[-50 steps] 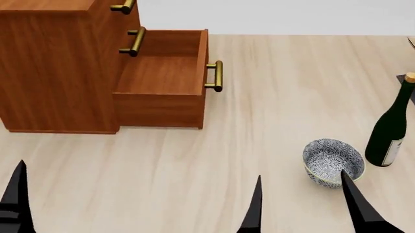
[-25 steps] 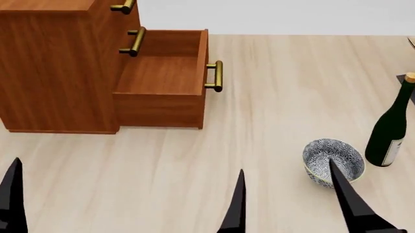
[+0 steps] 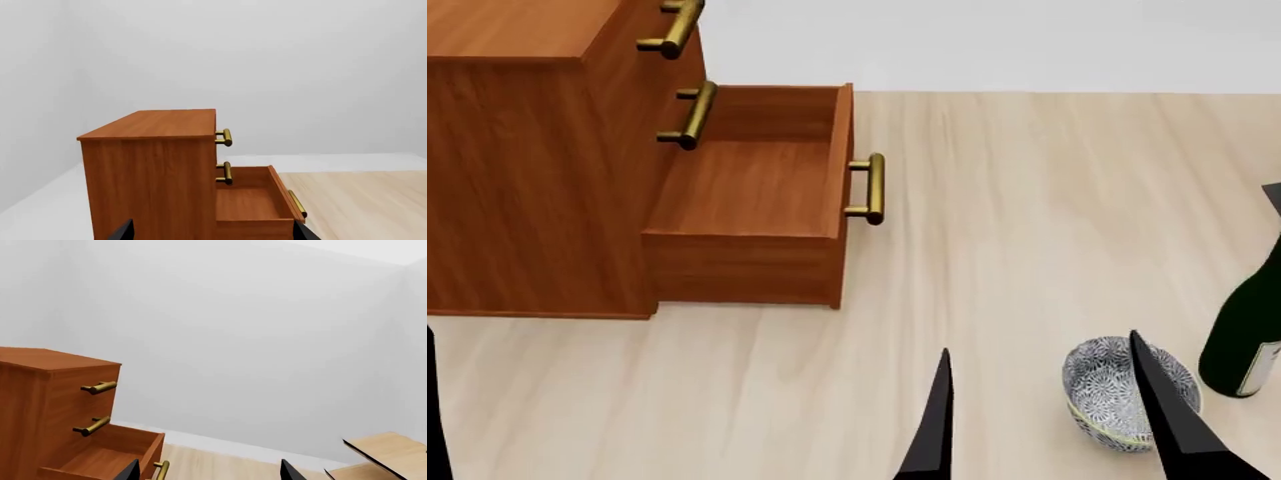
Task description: Put the wine bottle in the bottom drawer of the cabinet.
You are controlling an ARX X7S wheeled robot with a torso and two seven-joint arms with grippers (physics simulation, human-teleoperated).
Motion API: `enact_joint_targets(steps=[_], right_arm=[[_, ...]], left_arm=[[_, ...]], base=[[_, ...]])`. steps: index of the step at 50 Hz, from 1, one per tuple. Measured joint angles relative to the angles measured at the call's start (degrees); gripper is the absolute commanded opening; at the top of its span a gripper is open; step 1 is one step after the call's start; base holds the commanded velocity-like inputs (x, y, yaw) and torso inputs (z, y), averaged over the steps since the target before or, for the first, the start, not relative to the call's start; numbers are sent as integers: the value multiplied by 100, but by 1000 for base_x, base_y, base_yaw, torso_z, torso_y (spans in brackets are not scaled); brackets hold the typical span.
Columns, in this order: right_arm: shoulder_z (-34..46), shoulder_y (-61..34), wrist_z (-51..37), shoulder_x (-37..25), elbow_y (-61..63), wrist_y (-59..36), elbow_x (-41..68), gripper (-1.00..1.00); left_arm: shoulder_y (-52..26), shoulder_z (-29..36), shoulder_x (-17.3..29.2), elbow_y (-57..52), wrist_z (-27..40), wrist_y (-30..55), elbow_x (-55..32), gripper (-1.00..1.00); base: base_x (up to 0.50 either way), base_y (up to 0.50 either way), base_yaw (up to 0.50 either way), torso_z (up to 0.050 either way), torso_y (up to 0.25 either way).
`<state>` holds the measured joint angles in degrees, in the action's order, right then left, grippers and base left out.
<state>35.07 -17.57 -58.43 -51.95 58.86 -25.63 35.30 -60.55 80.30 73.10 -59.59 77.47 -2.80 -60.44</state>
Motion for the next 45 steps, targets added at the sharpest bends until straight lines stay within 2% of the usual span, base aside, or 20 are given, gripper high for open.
enact_joint_targets(steps=[14, 45], right_arm=[[119, 42, -89, -104, -67, 207, -48, 100], [307, 7, -91, -103, -165, 335, -99, 100]], left_arm=[[-186, 271, 125, 8, 34, -186, 108, 100], [-727, 767, -10, -17, 145, -118, 61, 100]], base=[[357, 0, 0, 0, 0], [358, 0, 0, 0, 1]])
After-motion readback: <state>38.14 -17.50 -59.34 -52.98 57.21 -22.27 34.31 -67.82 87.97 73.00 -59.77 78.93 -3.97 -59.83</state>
